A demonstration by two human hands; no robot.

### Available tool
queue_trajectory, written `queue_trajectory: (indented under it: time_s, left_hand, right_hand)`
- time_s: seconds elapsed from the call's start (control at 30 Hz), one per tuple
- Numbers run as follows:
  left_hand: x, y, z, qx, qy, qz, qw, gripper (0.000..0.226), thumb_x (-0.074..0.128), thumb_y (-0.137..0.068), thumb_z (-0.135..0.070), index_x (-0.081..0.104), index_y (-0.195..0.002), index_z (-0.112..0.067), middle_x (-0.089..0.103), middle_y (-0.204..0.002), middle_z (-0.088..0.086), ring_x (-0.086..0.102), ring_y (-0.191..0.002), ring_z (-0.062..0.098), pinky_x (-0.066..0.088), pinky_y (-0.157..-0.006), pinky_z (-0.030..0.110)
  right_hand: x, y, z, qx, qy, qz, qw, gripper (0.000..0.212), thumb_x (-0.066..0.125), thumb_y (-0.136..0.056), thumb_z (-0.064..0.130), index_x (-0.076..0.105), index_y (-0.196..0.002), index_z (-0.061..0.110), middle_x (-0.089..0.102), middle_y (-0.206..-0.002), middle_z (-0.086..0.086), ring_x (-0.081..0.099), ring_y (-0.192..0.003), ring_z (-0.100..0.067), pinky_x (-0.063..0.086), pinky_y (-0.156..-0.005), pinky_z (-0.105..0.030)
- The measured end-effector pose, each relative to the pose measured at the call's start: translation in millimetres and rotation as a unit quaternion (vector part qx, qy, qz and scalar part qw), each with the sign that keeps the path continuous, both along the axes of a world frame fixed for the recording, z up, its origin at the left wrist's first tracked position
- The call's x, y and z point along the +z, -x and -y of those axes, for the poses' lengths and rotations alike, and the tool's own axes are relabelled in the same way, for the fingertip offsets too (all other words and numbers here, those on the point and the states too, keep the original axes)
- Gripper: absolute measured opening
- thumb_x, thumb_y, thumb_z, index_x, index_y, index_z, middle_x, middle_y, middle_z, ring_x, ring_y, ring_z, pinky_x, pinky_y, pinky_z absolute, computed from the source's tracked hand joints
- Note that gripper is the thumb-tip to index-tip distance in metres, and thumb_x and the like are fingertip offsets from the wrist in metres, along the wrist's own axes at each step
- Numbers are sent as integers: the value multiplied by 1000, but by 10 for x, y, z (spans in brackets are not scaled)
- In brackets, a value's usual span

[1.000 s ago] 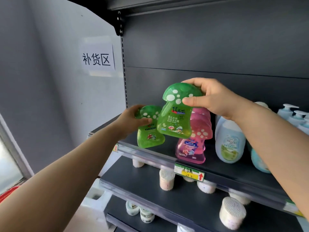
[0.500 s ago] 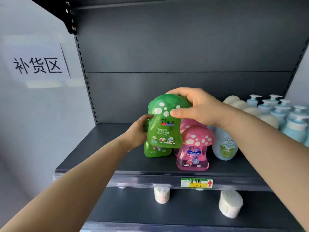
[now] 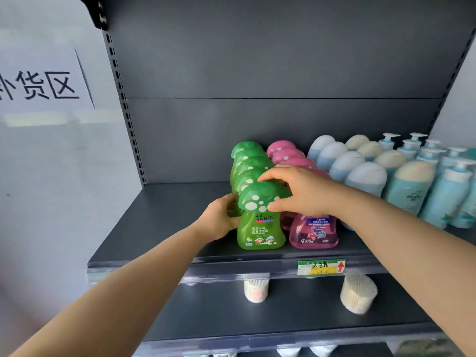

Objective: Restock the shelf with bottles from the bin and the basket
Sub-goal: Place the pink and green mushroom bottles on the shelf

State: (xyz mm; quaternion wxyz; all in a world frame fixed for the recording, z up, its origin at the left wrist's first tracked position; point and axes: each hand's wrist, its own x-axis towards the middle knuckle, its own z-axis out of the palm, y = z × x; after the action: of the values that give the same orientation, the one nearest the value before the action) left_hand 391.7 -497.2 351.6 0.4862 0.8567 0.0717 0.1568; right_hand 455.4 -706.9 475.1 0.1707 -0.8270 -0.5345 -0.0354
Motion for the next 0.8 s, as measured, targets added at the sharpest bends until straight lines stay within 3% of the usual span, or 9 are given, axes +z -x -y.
queue_trajectory:
  time_s: [0.07, 0.17, 0.3, 0.43, 0.5, 0.57, 0.73, 0.8]
  left_hand:
    - [-11, -5, 5, 15, -25, 9, 1000, 47, 79, -70, -32, 60, -110, -18, 69, -105, -1, 65, -98, 17, 52, -91, 34]
    - [-8, -13, 40, 28, -46, 30, 998, 40, 78, -76, -21, 58, -111, -19, 67, -105, -1, 63, -95, 17, 51, -88, 31]
    - [17, -28, 30, 25, -65, 24, 997, 44, 76, -78, -20, 57, -117, -15, 66, -110, -1, 62, -97, 16, 50, -89, 29]
    - [40, -5, -82, -14, -36, -34, 999, 56, 76, -78, -13, 50, -128, -7, 63, -116, 11, 61, -106, 21, 48, -98, 35]
    - [47, -4, -93, -13, -38, -43, 998, 52, 74, -80, -10, 50, -125, -5, 62, -116, 13, 60, -108, 22, 47, -97, 29]
    - [52, -15, -65, -8, -37, -39, 999, 43, 72, -81, -9, 52, -118, -8, 64, -112, 12, 61, -106, 22, 48, -94, 26]
    - [43, -37, -32, -9, -32, -41, 999, 44, 73, -81, -12, 53, -120, -14, 64, -114, 8, 62, -107, 19, 49, -98, 36]
    - [70, 0, -40, -5, -29, -49, 998, 54, 73, -80, -9, 49, -128, -14, 62, -117, 11, 63, -106, 22, 50, -97, 40]
  right_hand:
    - [-16, 2, -3, -12, -6, 33, 999, 59, 73, -77, 40, 50, -131, 33, 44, -105, 21, 41, -96, 0, 28, -76, -17]
    - [-22, -3, -16, -22, -6, 51, 998, 60, 72, -77, 41, 49, -133, 32, 45, -105, 19, 37, -94, 1, 26, -77, -20]
    - [-3, -15, -33, -15, 10, 67, 998, 62, 71, -78, 42, 48, -134, 31, 39, -101, 21, 36, -94, 1, 28, -79, -22]
    - [-6, -55, -3, -16, 19, 64, 998, 62, 71, -79, 40, 48, -135, 29, 53, -122, 12, 45, -105, -6, 33, -84, -24]
    - [-18, -67, -2, -14, 17, 62, 998, 62, 71, -78, 40, 48, -135, 29, 53, -128, 9, 47, -114, -9, 35, -88, -25]
    - [-25, -69, -10, -15, 15, 61, 998, 62, 71, -79, 39, 48, -135, 28, 54, -127, 8, 46, -108, -6, 32, -84, -23]
    - [-62, -75, -13, -33, 11, 70, 997, 62, 69, -80, 42, 46, -136, 32, 53, -125, 8, 41, -100, -3, 31, -81, -25]
    - [-78, -37, 1, -42, 18, 79, 996, 63, 67, -81, 43, 43, -138, 32, 51, -129, 9, 47, -109, -9, 30, -81, -25]
